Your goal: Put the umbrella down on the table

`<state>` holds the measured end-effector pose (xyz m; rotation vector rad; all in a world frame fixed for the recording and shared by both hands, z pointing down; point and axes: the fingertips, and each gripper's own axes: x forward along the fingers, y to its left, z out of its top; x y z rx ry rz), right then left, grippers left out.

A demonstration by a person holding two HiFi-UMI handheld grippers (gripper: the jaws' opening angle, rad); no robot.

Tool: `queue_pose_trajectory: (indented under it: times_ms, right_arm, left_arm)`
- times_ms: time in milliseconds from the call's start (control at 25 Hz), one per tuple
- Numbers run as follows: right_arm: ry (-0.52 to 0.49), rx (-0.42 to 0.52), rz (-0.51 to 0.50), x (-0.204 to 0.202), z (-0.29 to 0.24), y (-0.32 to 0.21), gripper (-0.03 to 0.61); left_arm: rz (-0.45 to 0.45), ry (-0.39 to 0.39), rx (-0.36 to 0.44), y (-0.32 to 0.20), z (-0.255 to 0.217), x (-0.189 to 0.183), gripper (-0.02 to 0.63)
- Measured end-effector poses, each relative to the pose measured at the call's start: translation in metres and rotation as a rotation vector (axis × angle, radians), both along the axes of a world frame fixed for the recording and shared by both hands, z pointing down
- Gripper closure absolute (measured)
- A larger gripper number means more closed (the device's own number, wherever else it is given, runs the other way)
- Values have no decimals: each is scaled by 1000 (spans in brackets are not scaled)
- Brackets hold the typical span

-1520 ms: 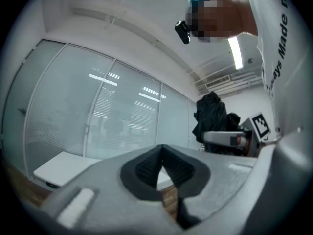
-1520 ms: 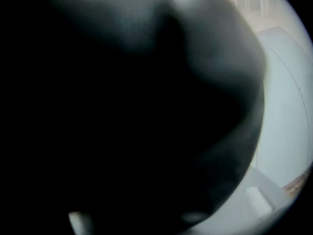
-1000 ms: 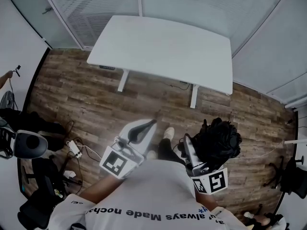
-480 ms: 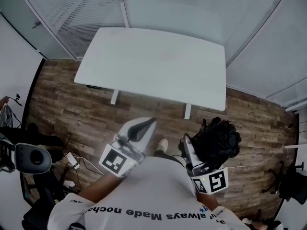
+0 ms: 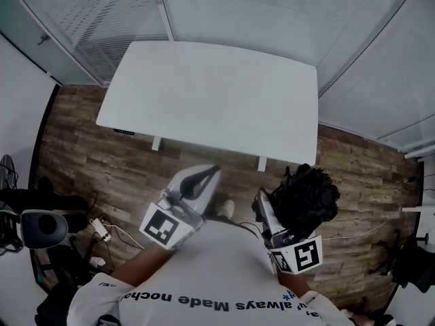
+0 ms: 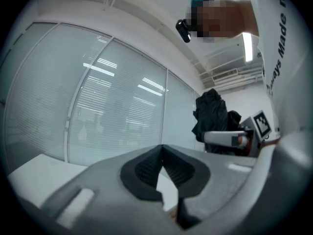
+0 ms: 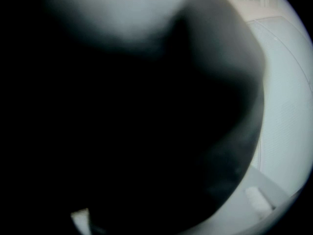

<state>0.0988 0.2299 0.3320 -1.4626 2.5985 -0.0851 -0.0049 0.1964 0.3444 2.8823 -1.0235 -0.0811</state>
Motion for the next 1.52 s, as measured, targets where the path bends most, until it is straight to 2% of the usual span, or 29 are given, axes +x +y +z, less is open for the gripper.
queue_pose_trajectory:
  times_ms: [240, 480, 920, 1160, 1520]
  right_arm:
    - [6, -7, -8, -4, 3, -58, 331]
    - [18, -11, -19, -32, 3, -142, 331]
    - [29, -20, 4, -87, -4, -280, 331]
    - [29, -22, 23, -96, 0, -315, 331]
    - [39, -23, 39, -73, -2, -340, 331]
  left_arm:
    - [-6, 13, -7, -60, 5, -3, 611]
    - [-22, 25, -11, -142, 5, -32, 611]
    - [4, 46, -15, -281, 0, -87, 611]
    - [14, 48, -20, -317, 4, -98, 611]
    - [31, 55, -25, -342, 2, -73, 611]
